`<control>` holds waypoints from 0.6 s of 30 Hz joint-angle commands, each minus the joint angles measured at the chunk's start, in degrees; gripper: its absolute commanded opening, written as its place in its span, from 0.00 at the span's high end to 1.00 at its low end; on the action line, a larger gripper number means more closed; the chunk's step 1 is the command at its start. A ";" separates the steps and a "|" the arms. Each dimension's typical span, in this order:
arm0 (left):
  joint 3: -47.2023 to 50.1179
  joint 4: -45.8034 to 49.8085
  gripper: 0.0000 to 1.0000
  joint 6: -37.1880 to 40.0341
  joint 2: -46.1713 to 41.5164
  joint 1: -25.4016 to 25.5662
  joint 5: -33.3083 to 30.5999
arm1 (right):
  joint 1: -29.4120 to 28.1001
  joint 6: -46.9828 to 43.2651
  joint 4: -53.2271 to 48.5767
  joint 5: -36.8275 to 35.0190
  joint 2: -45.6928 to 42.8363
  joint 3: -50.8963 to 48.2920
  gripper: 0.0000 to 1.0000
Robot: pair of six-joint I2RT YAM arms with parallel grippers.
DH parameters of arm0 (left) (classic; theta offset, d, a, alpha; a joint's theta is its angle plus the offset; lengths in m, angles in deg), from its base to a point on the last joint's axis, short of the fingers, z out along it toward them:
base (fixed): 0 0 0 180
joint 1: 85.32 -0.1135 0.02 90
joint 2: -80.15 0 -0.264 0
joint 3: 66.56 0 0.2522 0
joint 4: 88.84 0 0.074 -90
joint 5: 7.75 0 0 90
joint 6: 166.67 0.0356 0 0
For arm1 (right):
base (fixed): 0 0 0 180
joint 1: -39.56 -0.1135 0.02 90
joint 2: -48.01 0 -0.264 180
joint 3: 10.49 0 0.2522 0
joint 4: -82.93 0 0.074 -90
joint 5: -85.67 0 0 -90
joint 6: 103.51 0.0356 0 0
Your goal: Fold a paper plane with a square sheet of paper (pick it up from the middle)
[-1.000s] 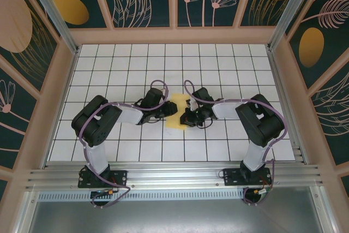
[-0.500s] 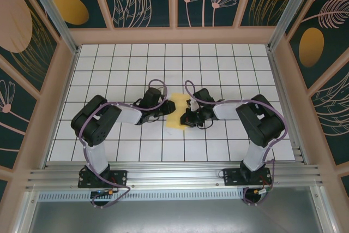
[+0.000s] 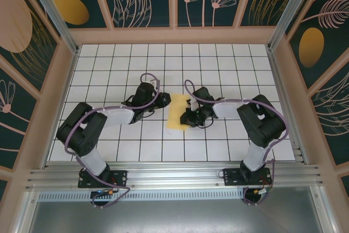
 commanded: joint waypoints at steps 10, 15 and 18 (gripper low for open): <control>-0.30 1.15 0.78 0.97 1.45 3.21 9.13 | 2.67 5.98 1.45 -8.65 -12.40 -4.19 0.55; -1.94 4.48 0.78 2.10 4.70 3.81 7.79 | 4.27 6.78 3.71 -5.81 -9.52 -4.01 0.54; -1.85 4.75 0.79 1.56 5.51 3.86 7.47 | 4.31 7.17 4.63 -5.18 -8.02 -3.71 0.55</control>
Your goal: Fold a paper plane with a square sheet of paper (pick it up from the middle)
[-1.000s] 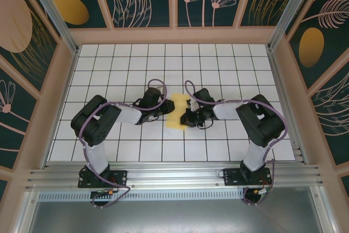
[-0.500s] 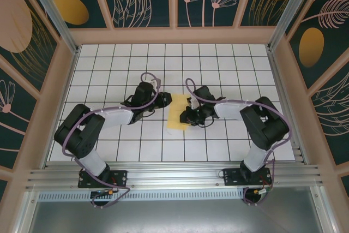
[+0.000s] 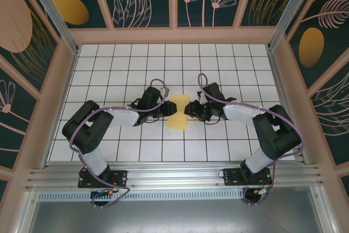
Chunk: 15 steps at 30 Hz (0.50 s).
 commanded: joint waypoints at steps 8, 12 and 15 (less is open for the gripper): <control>-1.73 2.37 0.80 0.91 2.66 0.21 -0.21 | 0.07 1.19 3.99 2.78 5.42 0.97 0.59; -1.97 2.90 0.80 0.86 3.44 0.21 -0.47 | 0.07 1.14 4.48 3.18 6.42 0.96 0.60; -2.07 2.99 0.80 0.99 4.00 0.21 -0.61 | 0.07 1.34 5.25 3.76 6.85 0.71 0.62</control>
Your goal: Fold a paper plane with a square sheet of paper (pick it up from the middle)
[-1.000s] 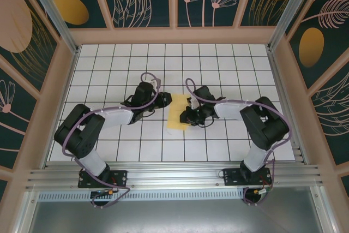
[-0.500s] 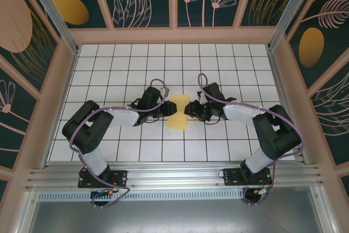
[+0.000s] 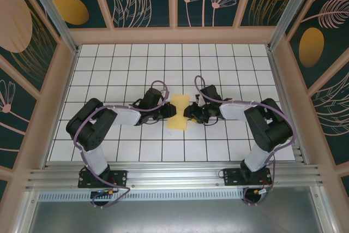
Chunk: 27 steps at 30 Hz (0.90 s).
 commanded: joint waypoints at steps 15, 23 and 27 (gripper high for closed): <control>-1.00 2.09 0.80 1.10 2.33 0.31 -0.69 | 0.06 1.48 3.14 2.65 3.00 0.95 0.64; -1.35 2.19 0.81 0.88 3.17 0.34 -0.45 | 0.07 2.10 4.81 3.36 3.35 1.07 0.66; -1.24 2.19 0.81 0.78 3.07 0.38 -0.61 | 0.12 2.46 5.93 3.92 3.17 0.87 0.65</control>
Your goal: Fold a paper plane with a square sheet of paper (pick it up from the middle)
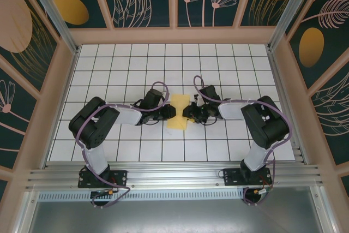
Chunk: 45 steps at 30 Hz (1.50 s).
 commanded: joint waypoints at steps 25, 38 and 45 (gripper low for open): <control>3.95 -2.11 0.75 -5.73 -10.71 0.38 -7.54 | 0.64 0.42 7.89 4.50 -3.92 -2.78 0.87; 10.93 2.56 0.70 -5.89 -28.03 0.38 -17.49 | 0.21 -8.84 -30.50 -20.82 -16.96 10.86 0.95; 14.13 4.70 0.64 -5.61 -34.28 0.01 -22.96 | -8.92 -4.22 -60.50 -53.83 -13.11 28.75 0.96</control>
